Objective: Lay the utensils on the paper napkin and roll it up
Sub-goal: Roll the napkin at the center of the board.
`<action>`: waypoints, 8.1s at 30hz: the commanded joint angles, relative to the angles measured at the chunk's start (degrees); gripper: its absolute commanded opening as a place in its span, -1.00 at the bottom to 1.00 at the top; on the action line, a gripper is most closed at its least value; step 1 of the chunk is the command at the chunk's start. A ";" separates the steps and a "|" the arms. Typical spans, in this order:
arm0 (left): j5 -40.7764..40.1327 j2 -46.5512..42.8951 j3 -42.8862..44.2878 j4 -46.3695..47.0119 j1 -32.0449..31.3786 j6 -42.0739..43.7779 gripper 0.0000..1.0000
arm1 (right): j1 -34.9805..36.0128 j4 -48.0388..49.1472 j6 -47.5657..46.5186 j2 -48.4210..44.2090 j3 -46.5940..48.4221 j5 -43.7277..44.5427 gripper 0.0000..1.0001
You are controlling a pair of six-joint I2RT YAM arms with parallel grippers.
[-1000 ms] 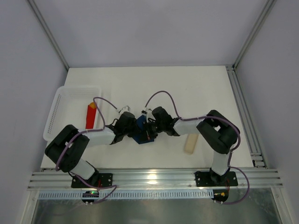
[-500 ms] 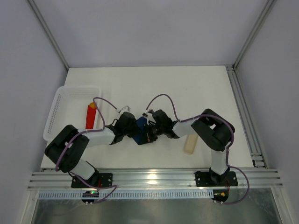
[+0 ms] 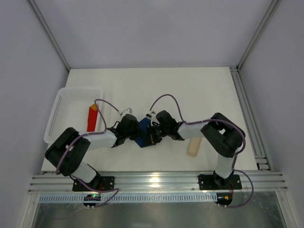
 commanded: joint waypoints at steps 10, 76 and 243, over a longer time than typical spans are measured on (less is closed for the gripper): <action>-0.21 -1.39 -1.37 -2.35 0.03 0.85 -1.00 | 0.10 -3.00 -3.37 -6.07 -0.33 2.91 -0.93; 0.23 -0.16 -1.55 -1.39 -0.06 0.77 -1.00 | -10.53 0.51 -2.49 -13.18 -10.44 -1.92 -0.93; 3.39 -1.57 -1.90 -0.51 -0.15 2.35 -1.00 | -17.56 16.33 8.59 5.54 -1.21 -9.22 -0.93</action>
